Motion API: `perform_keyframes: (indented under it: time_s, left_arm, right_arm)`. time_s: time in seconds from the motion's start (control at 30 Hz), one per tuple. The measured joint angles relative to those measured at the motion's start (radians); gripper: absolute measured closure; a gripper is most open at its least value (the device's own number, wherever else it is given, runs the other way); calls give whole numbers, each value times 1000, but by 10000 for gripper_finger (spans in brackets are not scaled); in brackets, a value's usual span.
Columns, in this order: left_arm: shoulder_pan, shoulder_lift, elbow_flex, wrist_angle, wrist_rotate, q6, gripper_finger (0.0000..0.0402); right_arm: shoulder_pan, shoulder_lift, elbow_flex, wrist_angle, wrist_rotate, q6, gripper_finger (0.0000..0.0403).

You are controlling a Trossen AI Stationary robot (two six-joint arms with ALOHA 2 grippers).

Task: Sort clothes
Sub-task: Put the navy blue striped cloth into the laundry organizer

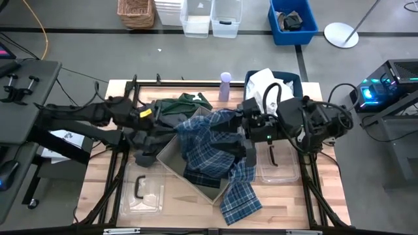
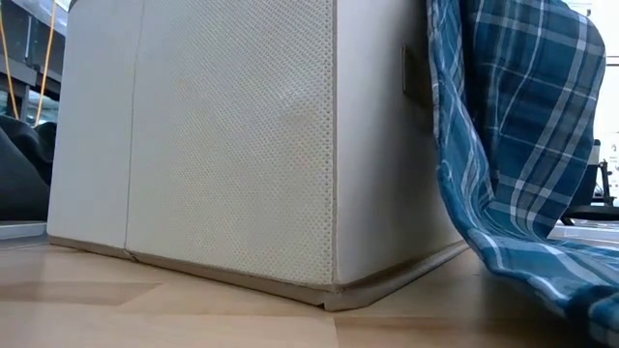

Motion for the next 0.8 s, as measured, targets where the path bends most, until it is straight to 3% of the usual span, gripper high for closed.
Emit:
perform_keyframes:
  time_s: [0.3,0.43,0.53,0.63,0.8]
  left_arm:
    - [-62,3,163,-121,171,-13,187]
    - [-87,4,184,-32,189,-12,123]
    - [-86,30,184,41,183,-12,108]
    - [-75,91,184,131,176,-2,108]
    - [-83,222,183,257,190,22,110]
  right_arm:
    - [-3,3,-1,-106,-11,44,105]
    - [-4,43,-2,-84,-158,137,105]
    - [-2,97,-4,78,-343,159,105]
    - [-2,145,-4,258,-463,140,105]
    - [-4,172,-4,235,-495,142,105]
